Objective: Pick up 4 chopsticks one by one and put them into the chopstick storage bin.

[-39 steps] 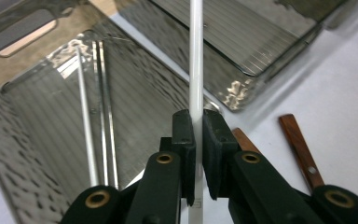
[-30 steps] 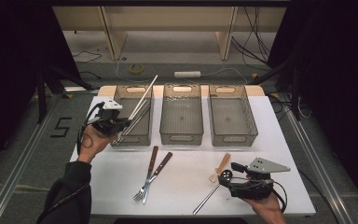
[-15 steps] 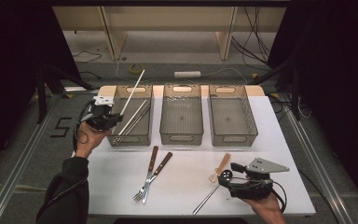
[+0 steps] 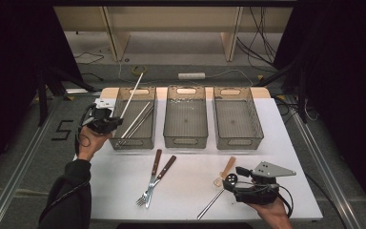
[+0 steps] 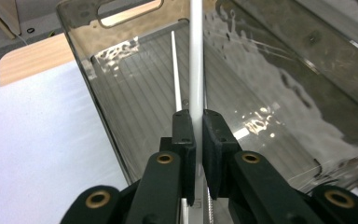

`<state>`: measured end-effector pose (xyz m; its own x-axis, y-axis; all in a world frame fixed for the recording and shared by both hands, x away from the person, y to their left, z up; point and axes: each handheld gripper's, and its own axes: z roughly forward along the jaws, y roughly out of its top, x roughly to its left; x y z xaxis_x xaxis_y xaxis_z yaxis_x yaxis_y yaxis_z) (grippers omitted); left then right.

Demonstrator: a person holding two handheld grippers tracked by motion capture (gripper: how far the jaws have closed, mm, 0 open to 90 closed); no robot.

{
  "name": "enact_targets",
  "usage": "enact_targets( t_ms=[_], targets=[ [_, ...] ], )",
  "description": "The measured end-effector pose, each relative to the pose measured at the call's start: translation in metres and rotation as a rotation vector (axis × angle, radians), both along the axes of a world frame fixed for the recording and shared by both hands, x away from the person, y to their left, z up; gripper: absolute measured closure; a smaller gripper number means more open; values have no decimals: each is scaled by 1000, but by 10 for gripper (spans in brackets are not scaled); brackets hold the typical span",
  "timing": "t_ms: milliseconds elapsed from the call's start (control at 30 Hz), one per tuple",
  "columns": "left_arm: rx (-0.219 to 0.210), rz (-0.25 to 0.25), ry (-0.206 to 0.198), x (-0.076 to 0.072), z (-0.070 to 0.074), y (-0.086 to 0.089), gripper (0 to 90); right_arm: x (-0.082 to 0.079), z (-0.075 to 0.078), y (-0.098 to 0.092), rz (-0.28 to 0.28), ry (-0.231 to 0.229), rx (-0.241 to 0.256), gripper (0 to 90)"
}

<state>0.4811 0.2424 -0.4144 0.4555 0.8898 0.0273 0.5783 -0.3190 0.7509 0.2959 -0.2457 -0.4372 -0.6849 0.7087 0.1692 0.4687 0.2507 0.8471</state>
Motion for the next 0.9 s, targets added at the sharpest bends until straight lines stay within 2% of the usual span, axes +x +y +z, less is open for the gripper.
enact_targets(
  t_ms=[467,567,733,900],
  targets=[
    [24,6,45,2,-12,-2,836,0,0,0,0,2,-1,276],
    [42,5,60,2,-14,-2,836,0,0,1,1,2,-2,276],
    [47,12,89,4,-18,-3,835,0,0,1,0,3,-2,276],
    [42,25,96,4,-19,-3,833,0,0,1,0,2,-2,276]
  ],
)
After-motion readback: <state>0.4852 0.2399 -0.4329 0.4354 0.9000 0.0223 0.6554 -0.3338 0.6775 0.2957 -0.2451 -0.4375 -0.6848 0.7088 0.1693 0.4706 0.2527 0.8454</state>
